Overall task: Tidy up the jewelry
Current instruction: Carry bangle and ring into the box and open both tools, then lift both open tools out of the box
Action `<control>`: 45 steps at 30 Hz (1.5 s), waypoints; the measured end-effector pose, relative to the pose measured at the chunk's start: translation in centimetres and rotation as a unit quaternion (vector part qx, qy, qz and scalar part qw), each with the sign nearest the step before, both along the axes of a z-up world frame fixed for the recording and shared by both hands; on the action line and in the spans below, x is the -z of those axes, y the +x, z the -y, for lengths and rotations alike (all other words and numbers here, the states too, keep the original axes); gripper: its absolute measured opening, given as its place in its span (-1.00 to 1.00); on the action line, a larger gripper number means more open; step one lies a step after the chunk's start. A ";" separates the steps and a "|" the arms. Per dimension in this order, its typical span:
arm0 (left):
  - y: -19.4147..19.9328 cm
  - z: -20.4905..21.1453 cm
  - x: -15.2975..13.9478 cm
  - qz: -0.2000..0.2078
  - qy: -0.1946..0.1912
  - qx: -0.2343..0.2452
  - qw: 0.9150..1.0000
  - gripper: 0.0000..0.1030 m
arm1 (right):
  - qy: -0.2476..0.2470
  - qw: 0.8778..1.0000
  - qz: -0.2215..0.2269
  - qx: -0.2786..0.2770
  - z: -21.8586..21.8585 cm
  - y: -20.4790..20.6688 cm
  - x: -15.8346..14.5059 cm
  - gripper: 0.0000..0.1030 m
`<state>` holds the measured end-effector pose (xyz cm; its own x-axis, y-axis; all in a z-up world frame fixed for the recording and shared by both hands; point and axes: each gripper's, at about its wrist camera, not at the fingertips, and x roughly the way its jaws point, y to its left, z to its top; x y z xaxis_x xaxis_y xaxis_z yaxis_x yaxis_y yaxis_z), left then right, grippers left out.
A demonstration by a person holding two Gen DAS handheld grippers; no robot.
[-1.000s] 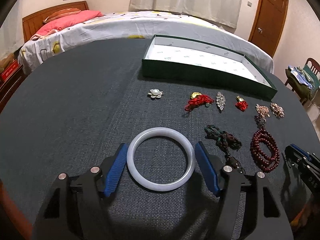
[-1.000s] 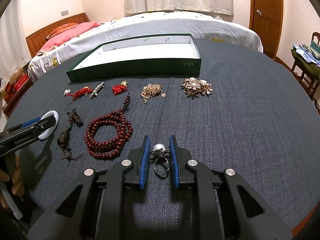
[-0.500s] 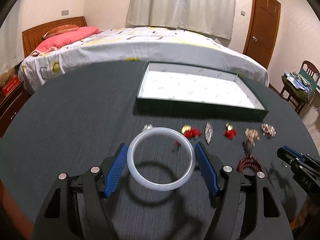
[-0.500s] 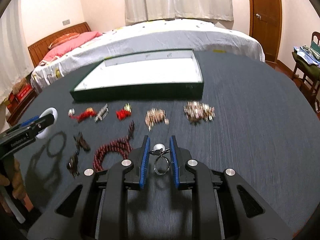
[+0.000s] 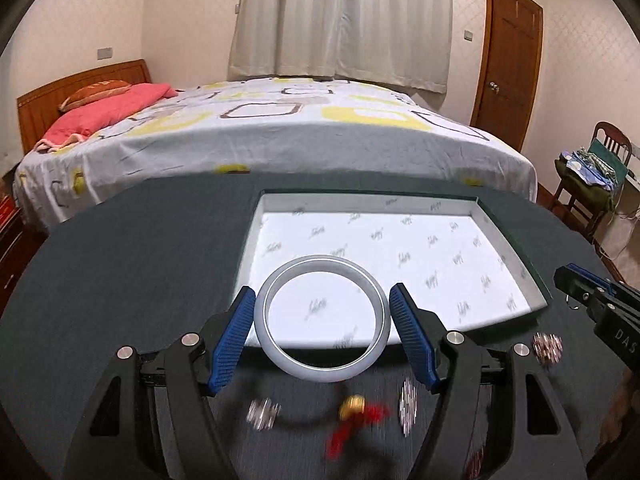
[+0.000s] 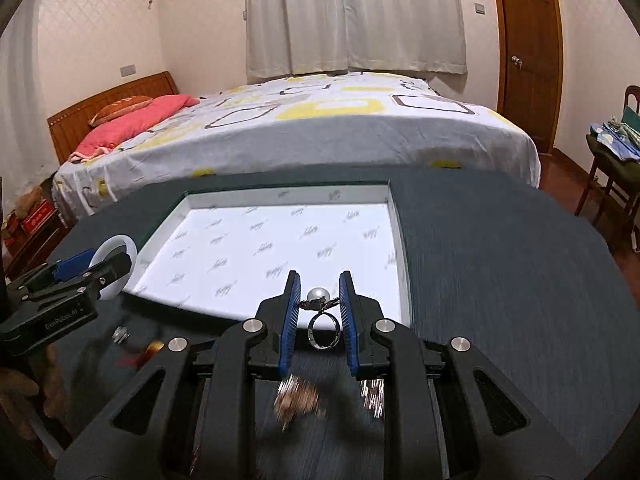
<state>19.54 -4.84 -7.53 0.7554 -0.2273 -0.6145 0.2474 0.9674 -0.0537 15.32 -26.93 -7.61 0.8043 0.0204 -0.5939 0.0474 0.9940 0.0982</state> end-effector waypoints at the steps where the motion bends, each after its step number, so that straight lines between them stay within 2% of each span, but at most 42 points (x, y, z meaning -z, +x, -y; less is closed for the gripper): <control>1: 0.6 0.2 0.2 -0.001 0.003 0.002 1.000 0.30 | -0.001 1.000 -0.004 0.001 0.3 1.0 0.2 -0.61; 9: 4.5 1.4 3.7 -0.041 0.028 0.011 0.999 0.30 | -0.009 0.999 -0.049 0.011 1.6 5.6 3.4 -0.61; 16: 6.0 1.2 5.6 -0.075 0.033 0.008 0.997 0.30 | -0.011 0.996 -0.083 0.016 2.2 6.9 6.0 -0.61; 20: 6.5 1.3 5.9 -0.088 0.037 0.010 0.995 0.30 | -0.011 0.996 -0.091 0.018 2.4 7.3 6.1 -0.61; 28: 6.7 1.4 6.0 -0.088 0.043 0.013 0.995 0.32 | -0.017 0.995 -0.095 0.015 2.1 7.4 6.2 -0.61; 32: 6.9 1.6 6.3 -0.097 0.052 0.015 0.994 0.42 | -0.017 0.995 -0.095 0.014 2.1 7.5 6.1 -0.59; 34: 6.9 1.6 6.3 -0.097 0.052 0.017 0.994 0.44 | -0.016 0.995 -0.096 0.013 2.1 7.5 6.1 -0.56; 36: 6.8 1.7 6.3 -0.097 0.052 0.018 0.994 0.45 | -0.018 0.995 -0.094 0.010 2.0 7.5 6.1 -0.42; 45: 6.3 1.5 5.7 -0.085 0.030 0.010 0.996 0.47 | -0.008 0.996 -0.086 0.013 2.0 6.9 5.8 -0.41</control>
<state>25.86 -6.31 -13.25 0.6351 -0.1997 -0.7461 0.2586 0.9652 -0.0382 22.25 -28.97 -13.40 0.6904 -0.0096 -0.7234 0.0876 0.9937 0.0704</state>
